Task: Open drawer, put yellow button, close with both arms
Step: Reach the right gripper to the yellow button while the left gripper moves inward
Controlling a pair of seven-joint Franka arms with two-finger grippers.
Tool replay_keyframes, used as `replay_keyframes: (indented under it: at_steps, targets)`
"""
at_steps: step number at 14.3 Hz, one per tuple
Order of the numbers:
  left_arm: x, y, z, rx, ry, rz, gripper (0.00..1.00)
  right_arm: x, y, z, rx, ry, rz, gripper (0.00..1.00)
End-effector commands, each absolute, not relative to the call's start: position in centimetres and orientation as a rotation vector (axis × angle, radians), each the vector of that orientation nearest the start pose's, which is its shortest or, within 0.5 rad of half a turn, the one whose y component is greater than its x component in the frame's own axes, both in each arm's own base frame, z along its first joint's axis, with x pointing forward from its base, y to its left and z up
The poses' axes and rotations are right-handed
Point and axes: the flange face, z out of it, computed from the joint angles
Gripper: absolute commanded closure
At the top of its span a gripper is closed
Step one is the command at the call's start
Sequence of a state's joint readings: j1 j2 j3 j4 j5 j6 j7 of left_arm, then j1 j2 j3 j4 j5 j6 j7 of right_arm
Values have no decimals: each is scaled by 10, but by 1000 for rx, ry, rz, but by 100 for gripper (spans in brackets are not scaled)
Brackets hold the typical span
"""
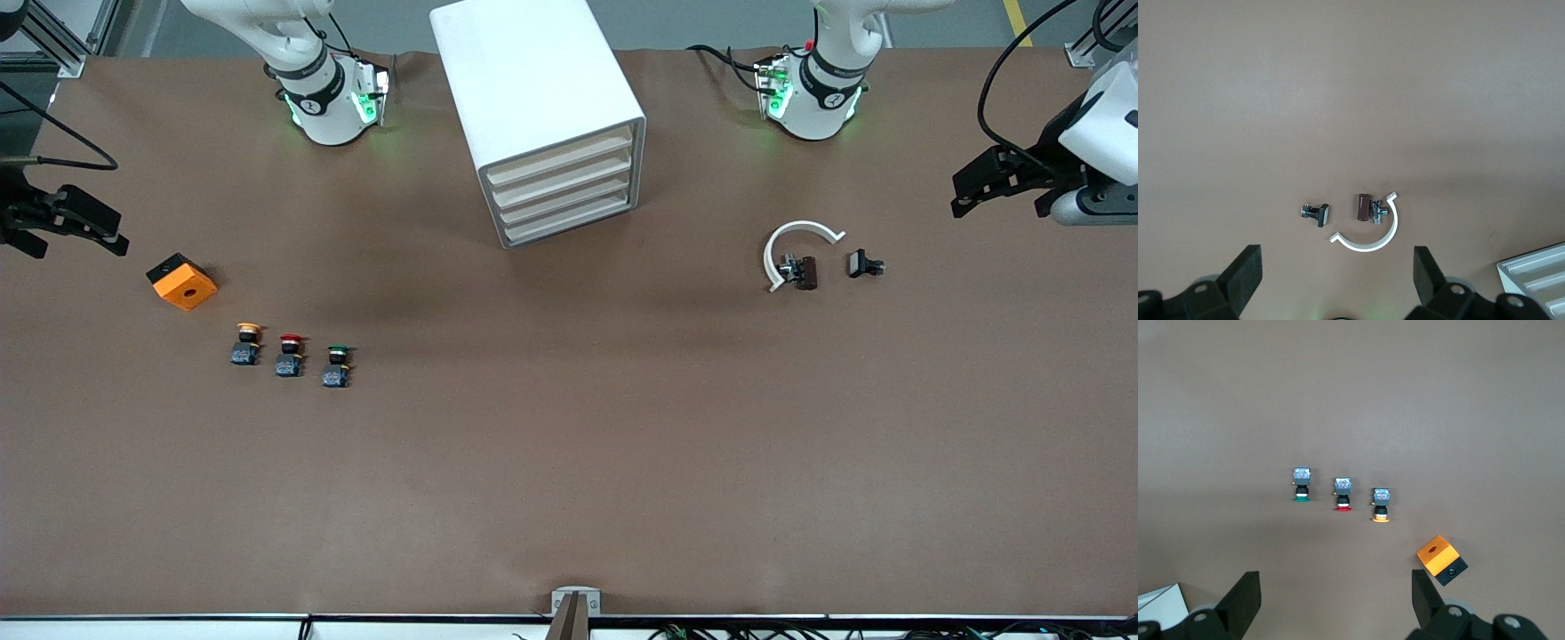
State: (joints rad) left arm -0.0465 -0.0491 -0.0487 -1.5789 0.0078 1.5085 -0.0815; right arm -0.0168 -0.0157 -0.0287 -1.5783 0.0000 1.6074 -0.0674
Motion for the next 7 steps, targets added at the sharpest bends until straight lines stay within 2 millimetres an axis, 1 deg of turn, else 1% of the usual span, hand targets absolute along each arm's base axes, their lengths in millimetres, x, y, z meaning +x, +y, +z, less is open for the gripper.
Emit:
replay_keyframes:
  at_steps: [1, 2, 4, 7]
  targets:
    - [535, -52, 641, -3115, 22, 49, 0, 549, -24, 640, -3146, -43, -79, 0]
    - [539, -52, 638, -3111, 26, 58, 0, 550, -22, 640, -3147, -51, -77, 0]
    - [540, -51, 636, -3108, 33, 72, 0, 550, -23, 640, -3148, -46, -77, 0]
    - [559, -53, 606, -3110, 39, 159, 0, 550, -19, 639, -3146, -55, -75, 0]
